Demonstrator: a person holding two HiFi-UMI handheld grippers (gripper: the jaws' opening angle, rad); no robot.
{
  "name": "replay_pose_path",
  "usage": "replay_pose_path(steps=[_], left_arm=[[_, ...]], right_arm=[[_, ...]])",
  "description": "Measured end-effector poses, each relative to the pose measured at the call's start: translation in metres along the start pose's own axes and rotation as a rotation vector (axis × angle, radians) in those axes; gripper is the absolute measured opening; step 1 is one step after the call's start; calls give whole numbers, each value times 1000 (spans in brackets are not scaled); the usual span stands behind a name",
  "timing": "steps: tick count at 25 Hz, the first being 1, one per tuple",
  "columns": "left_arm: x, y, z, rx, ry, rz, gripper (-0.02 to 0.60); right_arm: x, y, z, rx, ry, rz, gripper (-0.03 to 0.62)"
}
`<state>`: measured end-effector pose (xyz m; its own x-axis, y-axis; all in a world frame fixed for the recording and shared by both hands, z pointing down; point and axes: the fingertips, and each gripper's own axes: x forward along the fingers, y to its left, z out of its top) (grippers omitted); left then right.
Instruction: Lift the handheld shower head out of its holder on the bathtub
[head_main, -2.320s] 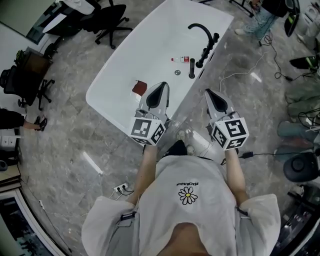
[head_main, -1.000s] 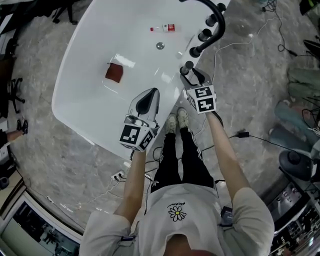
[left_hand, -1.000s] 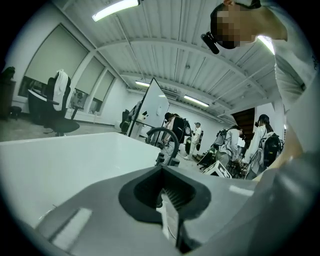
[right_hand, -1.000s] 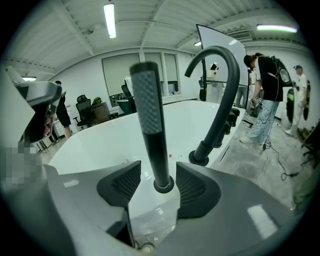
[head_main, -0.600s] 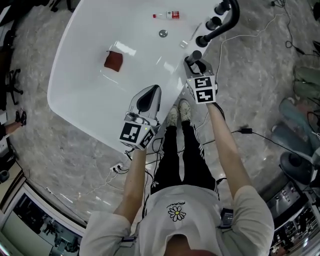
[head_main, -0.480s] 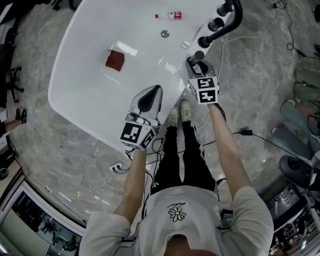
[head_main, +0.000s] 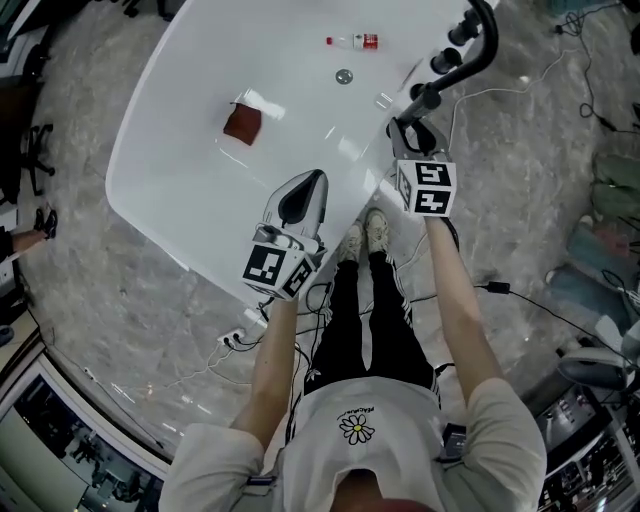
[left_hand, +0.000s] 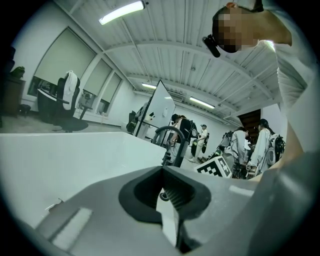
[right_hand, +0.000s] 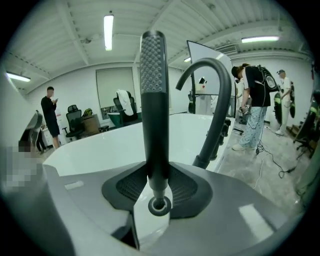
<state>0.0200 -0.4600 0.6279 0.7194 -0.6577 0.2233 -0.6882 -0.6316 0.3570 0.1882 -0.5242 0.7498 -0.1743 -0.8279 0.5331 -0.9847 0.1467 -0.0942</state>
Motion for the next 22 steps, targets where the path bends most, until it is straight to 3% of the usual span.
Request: replay_pose_path(steps=[5, 15, 22], left_arm=[[-13, -3, 43, 10, -56, 19, 0], [-43, -44, 218, 145, -297, 14, 0], [-67, -87, 297, 179, -438, 23, 0]], right_arm=[[-36, 2, 79, 11, -130, -3, 150], [-162, 40, 262, -75, -389, 36, 150], [-262, 57, 352, -123, -546, 75, 150]])
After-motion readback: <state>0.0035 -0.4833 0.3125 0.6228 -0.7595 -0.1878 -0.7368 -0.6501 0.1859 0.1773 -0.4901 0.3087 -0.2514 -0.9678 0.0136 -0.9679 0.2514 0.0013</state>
